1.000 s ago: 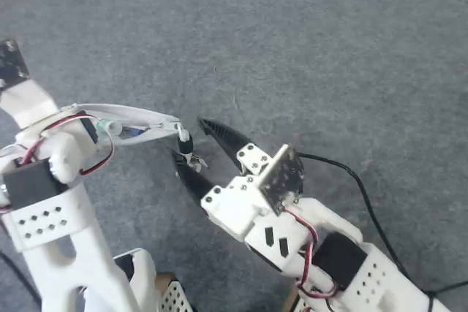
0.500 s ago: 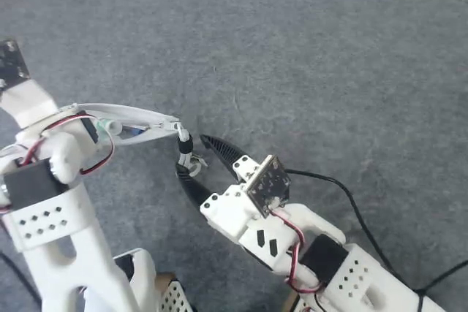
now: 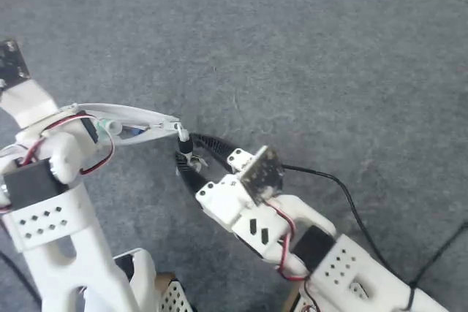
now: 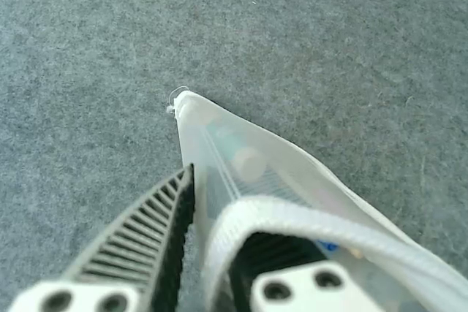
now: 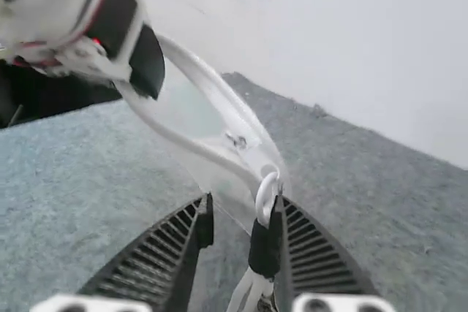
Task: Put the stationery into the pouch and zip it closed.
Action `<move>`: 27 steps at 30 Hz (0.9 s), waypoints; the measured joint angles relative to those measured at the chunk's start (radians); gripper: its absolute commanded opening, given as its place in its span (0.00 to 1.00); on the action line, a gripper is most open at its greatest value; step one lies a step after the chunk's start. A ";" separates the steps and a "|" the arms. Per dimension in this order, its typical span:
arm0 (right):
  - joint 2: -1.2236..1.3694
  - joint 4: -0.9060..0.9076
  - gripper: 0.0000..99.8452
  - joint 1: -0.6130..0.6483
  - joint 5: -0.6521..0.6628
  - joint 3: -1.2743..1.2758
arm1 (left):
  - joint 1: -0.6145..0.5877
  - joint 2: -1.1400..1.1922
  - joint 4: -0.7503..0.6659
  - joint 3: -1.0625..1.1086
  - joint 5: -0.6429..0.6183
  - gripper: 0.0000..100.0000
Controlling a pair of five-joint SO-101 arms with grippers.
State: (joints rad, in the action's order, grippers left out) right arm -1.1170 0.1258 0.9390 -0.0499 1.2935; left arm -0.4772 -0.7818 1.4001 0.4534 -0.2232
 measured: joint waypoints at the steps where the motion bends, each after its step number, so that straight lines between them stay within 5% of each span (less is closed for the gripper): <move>1: 0.031 -0.009 0.12 0.000 0.000 -0.003 | 0.000 0.000 0.000 0.000 0.000 0.01; 9: 0.192 -0.020 0.23 -0.002 0.000 -0.075 | 0.000 0.000 0.000 0.000 0.000 0.01; 27: 0.399 -0.020 0.16 -0.057 -0.064 -0.198 | 0.000 -0.003 0.000 0.000 0.000 0.01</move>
State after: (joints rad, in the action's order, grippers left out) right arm -0.7181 0.1059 0.8823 -0.1143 1.0955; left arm -0.4772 -0.7848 1.4001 0.4534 -0.2232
